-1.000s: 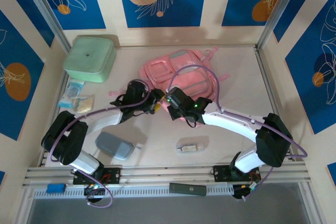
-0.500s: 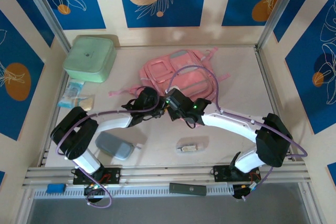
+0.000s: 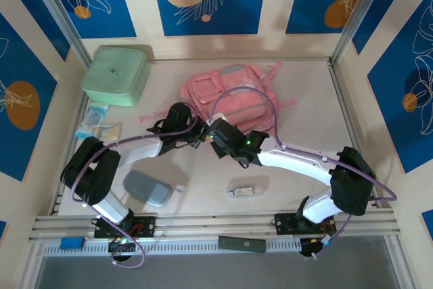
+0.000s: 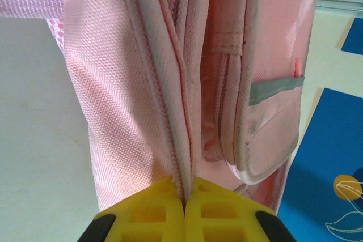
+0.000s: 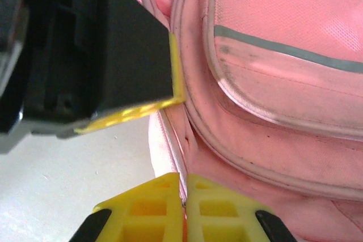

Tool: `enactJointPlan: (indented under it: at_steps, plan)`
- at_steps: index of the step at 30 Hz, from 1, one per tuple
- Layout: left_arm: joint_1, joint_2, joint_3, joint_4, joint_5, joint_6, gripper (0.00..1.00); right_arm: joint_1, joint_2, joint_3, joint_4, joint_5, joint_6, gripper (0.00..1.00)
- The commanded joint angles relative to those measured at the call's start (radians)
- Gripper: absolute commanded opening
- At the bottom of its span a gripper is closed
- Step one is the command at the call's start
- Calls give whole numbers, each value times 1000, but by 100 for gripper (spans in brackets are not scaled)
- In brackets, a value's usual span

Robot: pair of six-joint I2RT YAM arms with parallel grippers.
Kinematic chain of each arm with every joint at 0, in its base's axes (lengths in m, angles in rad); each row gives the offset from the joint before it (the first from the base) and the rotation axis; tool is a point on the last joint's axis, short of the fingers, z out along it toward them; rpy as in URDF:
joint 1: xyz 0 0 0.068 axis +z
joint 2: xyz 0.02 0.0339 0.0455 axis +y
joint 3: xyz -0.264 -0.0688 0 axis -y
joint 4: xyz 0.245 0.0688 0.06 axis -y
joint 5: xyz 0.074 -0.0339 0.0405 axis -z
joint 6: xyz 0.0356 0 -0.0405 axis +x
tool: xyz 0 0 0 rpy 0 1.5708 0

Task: Pack the student bag
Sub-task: Zip the student bag at the center of the table.

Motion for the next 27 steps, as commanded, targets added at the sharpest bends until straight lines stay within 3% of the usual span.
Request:
enactJointPlan:
  at_steps: [1, 4, 12, 19, 22, 27]
  plan:
    - [163, 1, 83, -71, -98, 141, 0, 31, -74, -8, -215, 84, 4, 0]
    - [212, 0, 107, -113, -79, 194, 0, 25, -90, -22, -240, 153, 14, 0]
    - [283, 55, 210, -178, -9, 271, 0, -35, -129, -56, -180, 138, -42, 0]
    - [258, 57, 214, -123, 13, 233, 0, -31, -139, -71, -48, -179, -83, 3]
    - [240, 38, 174, -67, 6, 190, 0, -27, -119, -60, -36, -210, -43, 14]
    - [229, 27, 174, -70, 0, 187, 0, -25, -173, -94, -70, -220, -33, 21]
